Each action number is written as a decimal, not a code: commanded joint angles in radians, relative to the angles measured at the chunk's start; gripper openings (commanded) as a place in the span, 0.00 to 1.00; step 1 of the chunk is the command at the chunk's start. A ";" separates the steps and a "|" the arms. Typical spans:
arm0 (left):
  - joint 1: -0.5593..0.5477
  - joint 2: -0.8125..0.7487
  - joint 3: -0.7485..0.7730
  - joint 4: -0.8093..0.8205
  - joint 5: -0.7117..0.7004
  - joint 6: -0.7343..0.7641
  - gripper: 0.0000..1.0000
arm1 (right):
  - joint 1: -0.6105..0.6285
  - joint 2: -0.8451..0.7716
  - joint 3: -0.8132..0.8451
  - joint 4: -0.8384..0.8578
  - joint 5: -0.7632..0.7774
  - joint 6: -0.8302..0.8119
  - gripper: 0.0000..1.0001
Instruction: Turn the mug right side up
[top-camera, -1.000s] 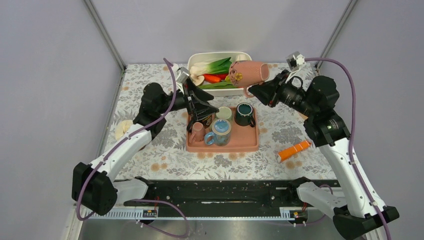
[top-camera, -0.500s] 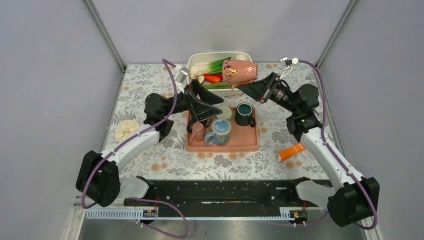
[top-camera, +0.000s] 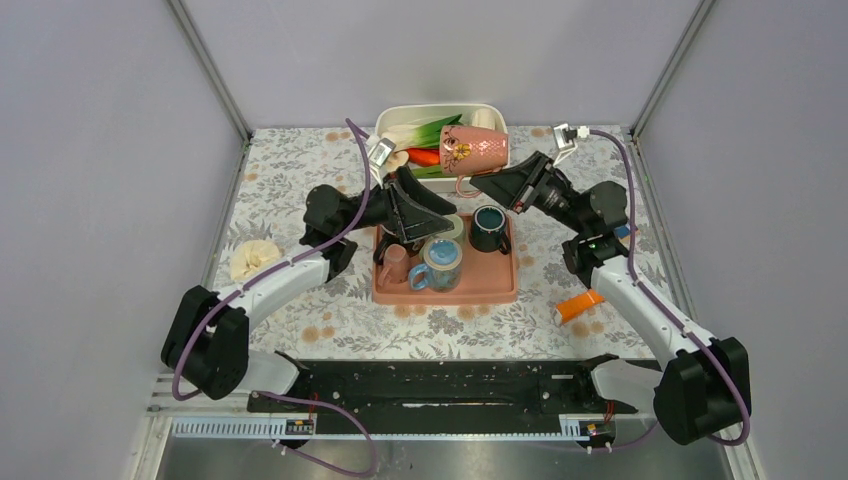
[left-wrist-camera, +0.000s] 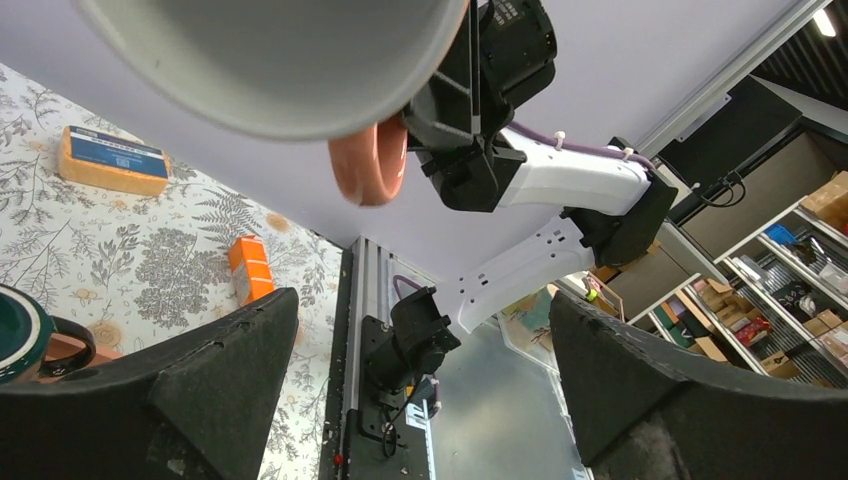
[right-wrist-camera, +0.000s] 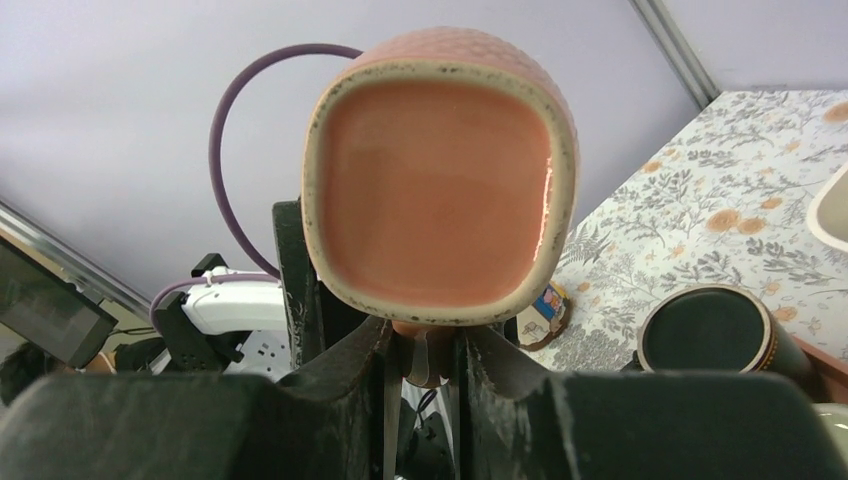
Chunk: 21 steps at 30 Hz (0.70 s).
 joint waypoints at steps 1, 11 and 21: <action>-0.008 0.003 0.035 0.092 -0.014 -0.020 0.99 | 0.036 0.008 0.008 0.152 0.034 -0.006 0.00; -0.010 0.030 0.054 0.122 -0.011 -0.059 0.94 | 0.087 0.085 -0.009 0.207 0.062 -0.006 0.00; -0.010 0.054 0.059 0.155 -0.020 -0.076 0.87 | 0.127 0.109 -0.053 0.243 0.100 -0.017 0.00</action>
